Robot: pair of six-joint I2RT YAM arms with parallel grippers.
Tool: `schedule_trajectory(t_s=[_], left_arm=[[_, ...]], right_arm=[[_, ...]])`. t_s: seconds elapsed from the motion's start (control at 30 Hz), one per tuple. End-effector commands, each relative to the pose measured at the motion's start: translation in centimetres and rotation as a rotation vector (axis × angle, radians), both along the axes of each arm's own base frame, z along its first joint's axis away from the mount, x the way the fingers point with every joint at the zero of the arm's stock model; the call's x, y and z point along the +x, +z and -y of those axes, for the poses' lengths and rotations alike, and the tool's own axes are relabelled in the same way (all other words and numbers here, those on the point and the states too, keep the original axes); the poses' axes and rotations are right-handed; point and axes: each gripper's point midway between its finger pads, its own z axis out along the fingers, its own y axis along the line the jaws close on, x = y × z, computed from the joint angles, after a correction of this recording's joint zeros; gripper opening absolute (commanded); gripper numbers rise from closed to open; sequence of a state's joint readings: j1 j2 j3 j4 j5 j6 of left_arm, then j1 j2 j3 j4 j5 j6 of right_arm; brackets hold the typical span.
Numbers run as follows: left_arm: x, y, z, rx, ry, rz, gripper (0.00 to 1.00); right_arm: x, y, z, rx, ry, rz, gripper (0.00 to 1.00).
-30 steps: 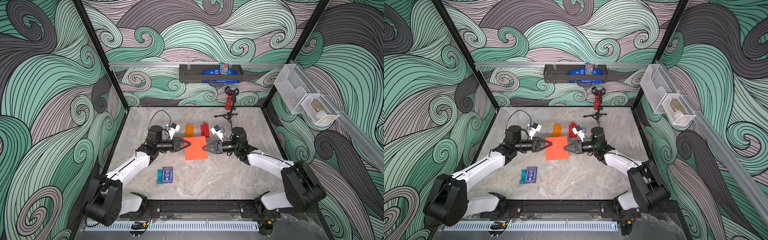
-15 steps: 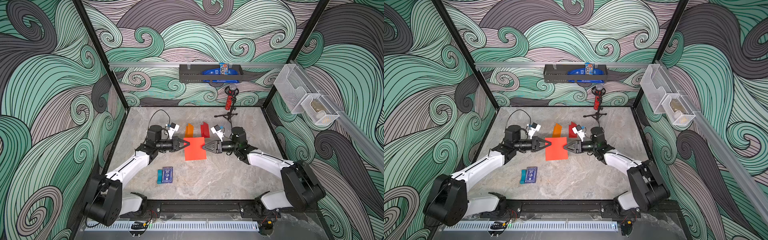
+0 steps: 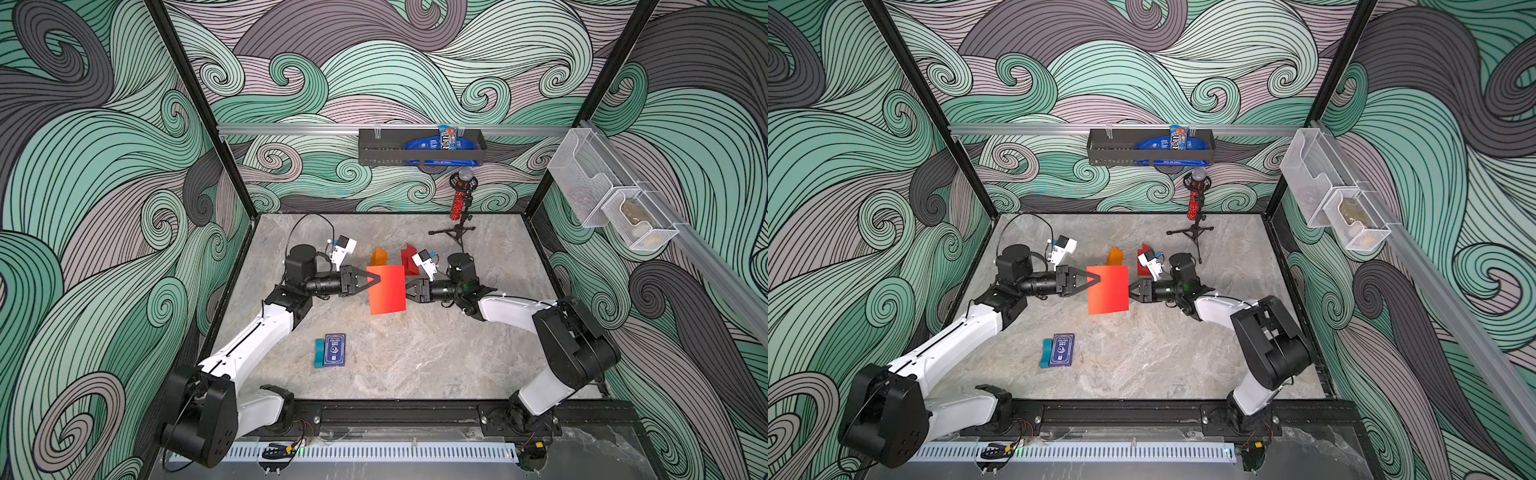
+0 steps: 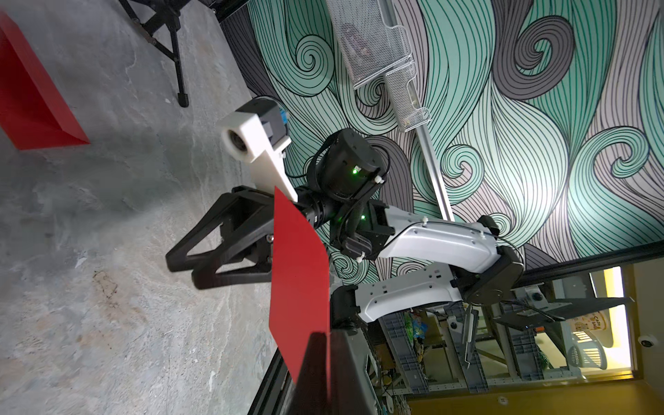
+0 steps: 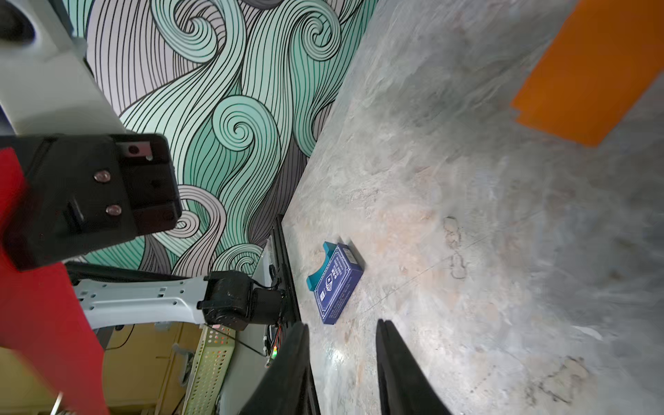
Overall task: Fold the square paper along the opposite sides
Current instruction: Pick up the paper from the center of the board, then fold the paper.
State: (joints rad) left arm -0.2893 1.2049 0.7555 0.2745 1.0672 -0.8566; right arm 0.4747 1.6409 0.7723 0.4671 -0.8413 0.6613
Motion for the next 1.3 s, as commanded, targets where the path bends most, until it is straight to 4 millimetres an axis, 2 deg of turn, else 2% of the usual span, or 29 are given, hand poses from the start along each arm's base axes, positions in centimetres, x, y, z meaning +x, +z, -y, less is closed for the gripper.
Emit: schedule_trajectory(t_s=[0.0, 0.17, 0.4, 0.63, 0.8, 1.0, 1.27], left_arm=[[-0.2, 1.4, -0.5, -0.036, -0.009, 0.041, 0.0], [0.2, 0.7, -0.8, -0.035, 0.004, 0.027, 0.0], [0.4, -0.1, -1.1, -0.029, 0.02, 0.022, 0.0], [0.6, -0.3, -1.2, -0.021, 0.028, 0.021, 0.0], [0.6, -0.6, -1.3, -0.015, 0.031, 0.016, 0.0], [0.6, -0.5, -1.4, -0.005, 0.037, 0.021, 0.0], [0.4, -0.4, -1.4, 0.0, 0.04, 0.032, 0.0]], right_arm=[[-1.0, 2.8, -1.6, 0.102, 0.057, 0.031, 0.32], [-2.8, 5.7, -1.1, 0.204, 0.082, 0.04, 0.3], [-3.8, 7.6, 0.5, 0.212, 0.053, 0.064, 0.28], [-4.2, 9.4, 1.0, 0.239, 0.042, 0.084, 0.31], [-5.1, 11.4, 0.7, 0.298, 0.06, 0.103, 0.36], [-5.9, 12.7, -0.5, 0.331, 0.086, 0.101, 0.39], [-6.1, 13.0, -1.7, 0.328, 0.095, 0.092, 0.5]])
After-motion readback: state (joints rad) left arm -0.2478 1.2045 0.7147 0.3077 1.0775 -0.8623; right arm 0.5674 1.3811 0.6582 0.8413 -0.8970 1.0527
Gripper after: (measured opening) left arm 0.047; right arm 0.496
